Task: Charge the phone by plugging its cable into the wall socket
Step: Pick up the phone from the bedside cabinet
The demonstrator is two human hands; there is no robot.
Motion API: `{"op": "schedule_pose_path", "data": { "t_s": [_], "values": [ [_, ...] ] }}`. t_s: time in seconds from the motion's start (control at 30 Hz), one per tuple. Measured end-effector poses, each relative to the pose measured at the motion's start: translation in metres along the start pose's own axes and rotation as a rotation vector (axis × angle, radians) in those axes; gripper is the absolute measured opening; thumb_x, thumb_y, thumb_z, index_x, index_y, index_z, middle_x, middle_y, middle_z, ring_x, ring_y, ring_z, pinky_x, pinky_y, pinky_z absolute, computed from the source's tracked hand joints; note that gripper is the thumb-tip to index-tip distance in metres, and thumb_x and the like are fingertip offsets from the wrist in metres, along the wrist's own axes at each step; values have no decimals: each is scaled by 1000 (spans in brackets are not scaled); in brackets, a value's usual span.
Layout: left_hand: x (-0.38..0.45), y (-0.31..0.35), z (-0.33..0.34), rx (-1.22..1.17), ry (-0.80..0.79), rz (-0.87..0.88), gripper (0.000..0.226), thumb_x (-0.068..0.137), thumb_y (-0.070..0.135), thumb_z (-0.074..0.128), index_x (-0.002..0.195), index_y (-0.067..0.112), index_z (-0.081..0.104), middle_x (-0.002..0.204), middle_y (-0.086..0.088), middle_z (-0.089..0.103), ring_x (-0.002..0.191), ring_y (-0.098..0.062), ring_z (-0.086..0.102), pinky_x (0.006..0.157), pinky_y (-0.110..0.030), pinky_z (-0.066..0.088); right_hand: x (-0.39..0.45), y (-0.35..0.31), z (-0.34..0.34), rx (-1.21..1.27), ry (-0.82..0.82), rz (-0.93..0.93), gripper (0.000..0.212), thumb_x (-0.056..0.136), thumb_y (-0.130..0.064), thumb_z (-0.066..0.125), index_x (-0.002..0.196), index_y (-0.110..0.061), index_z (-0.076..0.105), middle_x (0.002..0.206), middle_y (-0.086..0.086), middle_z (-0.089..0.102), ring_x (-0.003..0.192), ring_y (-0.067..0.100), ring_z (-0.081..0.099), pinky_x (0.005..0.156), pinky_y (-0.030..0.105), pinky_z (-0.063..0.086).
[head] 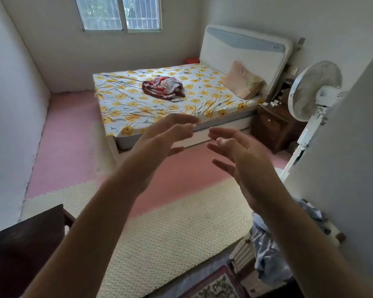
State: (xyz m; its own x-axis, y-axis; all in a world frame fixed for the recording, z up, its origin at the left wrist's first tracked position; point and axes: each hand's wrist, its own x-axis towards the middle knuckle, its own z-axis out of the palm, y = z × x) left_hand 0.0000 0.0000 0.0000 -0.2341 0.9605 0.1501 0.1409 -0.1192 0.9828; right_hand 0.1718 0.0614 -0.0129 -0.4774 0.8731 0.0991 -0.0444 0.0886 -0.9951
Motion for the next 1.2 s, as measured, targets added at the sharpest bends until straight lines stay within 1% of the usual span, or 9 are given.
{"op": "schedule_pose_path", "data": {
  "t_s": [0.13, 0.23, 0.33, 0.57, 0.67, 0.77, 0.87, 1.03, 1.2],
  "values": [
    [32, -4, -22, -40, 4, -4, 27, 86, 38, 56, 107, 31, 71, 119, 14, 70, 113, -6, 65, 92, -33, 50, 33, -3, 11, 38, 38, -7, 24, 94, -21, 55, 101, -33, 74, 112, -10, 72, 111, 10, 66, 94, 38, 56],
    [53, -10, -28, -30, -26, -21, 25, 86, 37, 57, 105, 32, 72, 118, 15, 70, 112, -6, 66, 96, -35, 50, 54, -3, 16, 22, 56, 4, 24, 95, -20, 55, 101, -33, 74, 113, -9, 72, 112, 12, 66, 96, 41, 55],
    [70, -13, -36, -15, -45, -11, 28, 86, 37, 57, 109, 29, 71, 120, 12, 70, 114, -7, 65, 97, -37, 50, 74, -4, 17, 10, 57, 7, 24, 96, -20, 55, 101, -35, 74, 114, -11, 72, 113, 11, 65, 98, 43, 54],
    [111, -23, -57, -26, -22, -18, 27, 85, 36, 56, 106, 29, 71, 120, 11, 70, 114, -9, 65, 96, -36, 49, 127, 7, 22, 19, 53, 25, 22, 94, -23, 56, 101, -34, 74, 113, -11, 72, 112, 11, 65, 100, 44, 53],
    [132, -28, -64, -12, 7, -27, 29, 86, 36, 56, 110, 27, 70, 119, 11, 70, 113, -8, 65, 95, -35, 49, 156, 12, 24, 25, 29, 27, 22, 93, -23, 57, 103, -33, 74, 112, -12, 73, 112, 10, 66, 99, 42, 53],
    [158, -34, -69, -3, 43, -25, 29, 86, 36, 57, 110, 28, 71, 118, 12, 71, 111, -7, 66, 95, -35, 50, 193, 18, 22, 31, -8, 16, 23, 95, -22, 56, 107, -31, 73, 110, -13, 73, 109, 7, 67, 94, 36, 54],
    [187, -40, -72, 24, 84, -30, 28, 86, 36, 57, 108, 30, 72, 117, 9, 72, 111, -8, 67, 98, -38, 49, 232, 22, 19, 36, -37, 14, 22, 95, -21, 56, 105, -32, 73, 109, -9, 74, 107, 9, 68, 95, 37, 53],
    [246, -39, -72, 67, 108, -35, 28, 86, 36, 56, 109, 32, 71, 120, 14, 70, 114, -6, 65, 99, -41, 48, 295, 23, 1, 49, -60, 14, 23, 95, -20, 56, 102, -33, 74, 112, 0, 72, 108, 16, 68, 101, 44, 51],
    [298, -39, -66, 82, 137, -7, 25, 87, 36, 57, 107, 34, 72, 121, 14, 70, 114, -6, 64, 96, -39, 50, 357, 20, -25, 2, -93, -15, 23, 95, -21, 56, 101, -34, 74, 113, -13, 72, 111, 9, 66, 99, 44, 53]
  ]
}}
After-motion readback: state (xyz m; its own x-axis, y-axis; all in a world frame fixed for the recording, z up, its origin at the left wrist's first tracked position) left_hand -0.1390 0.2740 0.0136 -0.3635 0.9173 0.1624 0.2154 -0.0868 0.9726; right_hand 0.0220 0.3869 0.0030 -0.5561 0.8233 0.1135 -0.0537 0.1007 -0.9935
